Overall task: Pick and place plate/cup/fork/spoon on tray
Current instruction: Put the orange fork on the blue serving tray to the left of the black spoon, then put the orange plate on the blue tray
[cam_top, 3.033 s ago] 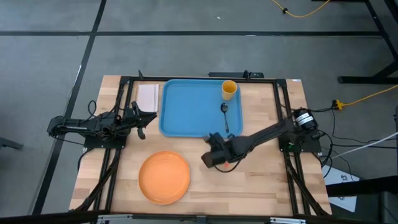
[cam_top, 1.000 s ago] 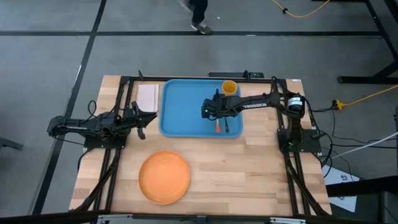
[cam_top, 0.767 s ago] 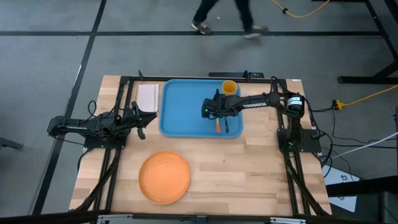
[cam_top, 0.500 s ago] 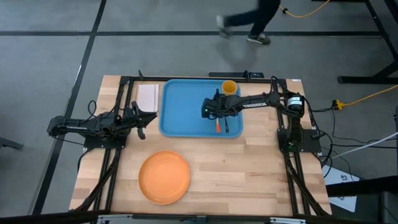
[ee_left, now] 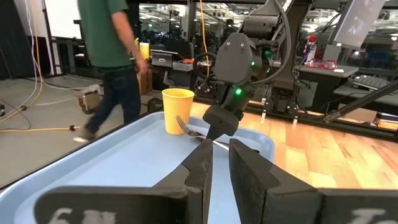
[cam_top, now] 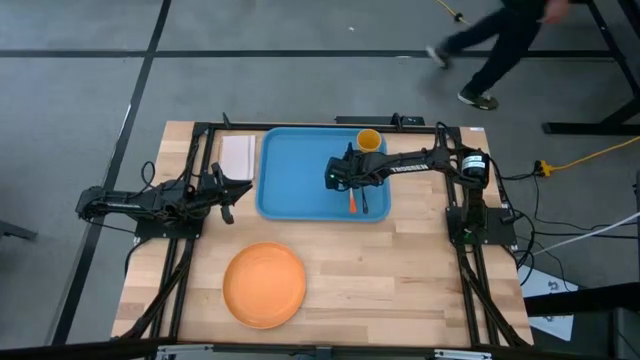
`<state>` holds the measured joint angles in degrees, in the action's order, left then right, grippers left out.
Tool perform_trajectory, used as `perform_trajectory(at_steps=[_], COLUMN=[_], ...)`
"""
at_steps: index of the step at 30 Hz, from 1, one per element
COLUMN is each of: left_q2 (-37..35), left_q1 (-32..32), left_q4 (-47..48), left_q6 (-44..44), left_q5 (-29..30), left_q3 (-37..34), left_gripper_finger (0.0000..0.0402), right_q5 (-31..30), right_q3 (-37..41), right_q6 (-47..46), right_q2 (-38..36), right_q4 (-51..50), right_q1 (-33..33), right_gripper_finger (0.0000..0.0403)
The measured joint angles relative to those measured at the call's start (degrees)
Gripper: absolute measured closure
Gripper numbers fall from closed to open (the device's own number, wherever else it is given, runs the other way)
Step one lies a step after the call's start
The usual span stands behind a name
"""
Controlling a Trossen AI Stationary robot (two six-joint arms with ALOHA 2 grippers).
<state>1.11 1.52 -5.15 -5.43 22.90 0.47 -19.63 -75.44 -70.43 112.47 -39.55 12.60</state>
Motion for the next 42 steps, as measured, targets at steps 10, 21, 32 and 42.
perform_trajectory(at_steps=[10, 21, 32, 42], left_q2=[0.0, 0.0, 0.0, 0.0], left_q1=[0.0, 0.0, 0.0, 0.0], left_q4=[0.0, 0.0, 0.0, 0.0], left_q6=[0.0, 0.0, 0.0, 0.0], left_q5=[0.0, 0.0, 0.0, 0.0], left_q3=[0.0, 0.0, 0.0, 0.0], left_gripper_finger=[0.0354, 0.0354, 0.0354, 0.0354], right_q5=[1.3, 1.3, 1.2, 1.2], right_q3=[0.0, 0.0, 0.0, -0.5], right_q6=[0.0, 0.0, 0.5, 0.5], right_q2=[1.5, 1.3, 1.3, 1.1], right_q4=[0.6, 0.8, -0.5, -0.5], right_q1=[0.7, 0.9, 1.1, 1.1], right_gripper_finger=[0.0360, 0.0328, 0.0329, 0.0321])
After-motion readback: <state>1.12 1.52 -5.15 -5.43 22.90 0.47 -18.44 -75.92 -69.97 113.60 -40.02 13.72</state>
